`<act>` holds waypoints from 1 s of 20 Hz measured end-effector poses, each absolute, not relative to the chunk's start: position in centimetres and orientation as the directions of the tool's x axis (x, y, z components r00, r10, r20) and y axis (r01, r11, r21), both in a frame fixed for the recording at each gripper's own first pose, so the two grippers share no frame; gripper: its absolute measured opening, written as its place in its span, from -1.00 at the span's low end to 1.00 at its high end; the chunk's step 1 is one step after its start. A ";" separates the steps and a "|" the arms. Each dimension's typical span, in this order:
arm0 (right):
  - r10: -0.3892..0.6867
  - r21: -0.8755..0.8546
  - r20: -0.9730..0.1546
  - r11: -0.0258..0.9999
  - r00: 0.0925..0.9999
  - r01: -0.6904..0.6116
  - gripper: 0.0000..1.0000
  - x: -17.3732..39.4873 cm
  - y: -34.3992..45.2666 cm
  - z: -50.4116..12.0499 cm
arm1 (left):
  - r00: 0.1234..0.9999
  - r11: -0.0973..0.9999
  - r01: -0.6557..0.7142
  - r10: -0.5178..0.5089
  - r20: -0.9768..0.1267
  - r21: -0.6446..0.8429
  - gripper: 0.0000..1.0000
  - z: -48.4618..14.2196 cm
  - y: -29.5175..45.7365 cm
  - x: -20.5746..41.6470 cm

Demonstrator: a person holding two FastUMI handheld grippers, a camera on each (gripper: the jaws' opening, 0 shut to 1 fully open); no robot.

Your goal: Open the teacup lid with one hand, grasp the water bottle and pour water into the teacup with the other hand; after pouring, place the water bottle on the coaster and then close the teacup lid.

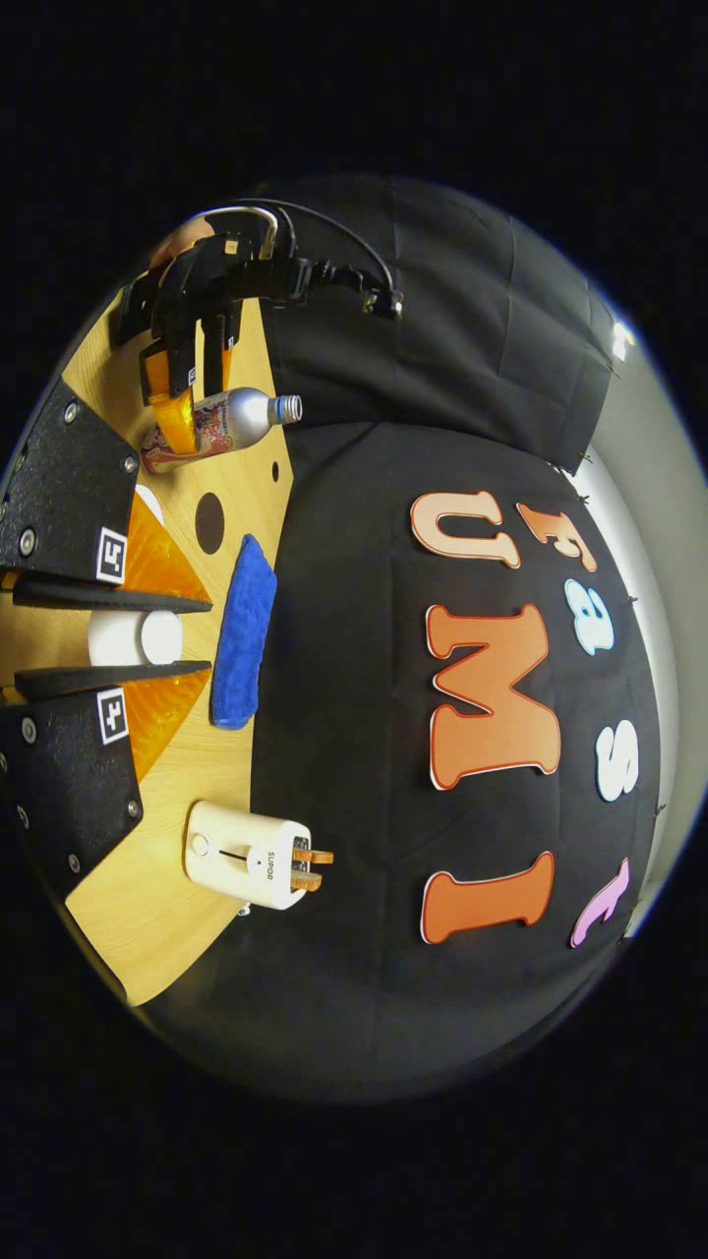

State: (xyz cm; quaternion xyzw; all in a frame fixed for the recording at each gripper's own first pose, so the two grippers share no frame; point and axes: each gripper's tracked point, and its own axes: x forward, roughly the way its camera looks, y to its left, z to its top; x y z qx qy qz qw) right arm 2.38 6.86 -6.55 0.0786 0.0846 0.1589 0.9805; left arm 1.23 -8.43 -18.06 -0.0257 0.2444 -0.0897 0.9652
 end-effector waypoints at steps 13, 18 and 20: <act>0.274 0.140 -0.123 0.956 0.954 -0.257 -0.51 0.3 2.2 -6.2 | 0.893 0.976 0.187 -0.120 -0.434 0.114 0.72 -16.4 -7.8 2.7; 0.251 0.138 -0.109 0.962 0.962 -0.235 -0.52 -0.3 0.8 -5.7 | 0.912 0.921 0.202 -0.053 -0.407 0.333 0.72 -14.8 -6.3 3.3; 0.254 0.141 -0.103 0.961 0.962 -0.239 -0.52 -0.7 0.5 -5.6 | 0.914 0.894 0.202 -0.025 -0.406 0.400 0.66 -14.8 -5.8 3.3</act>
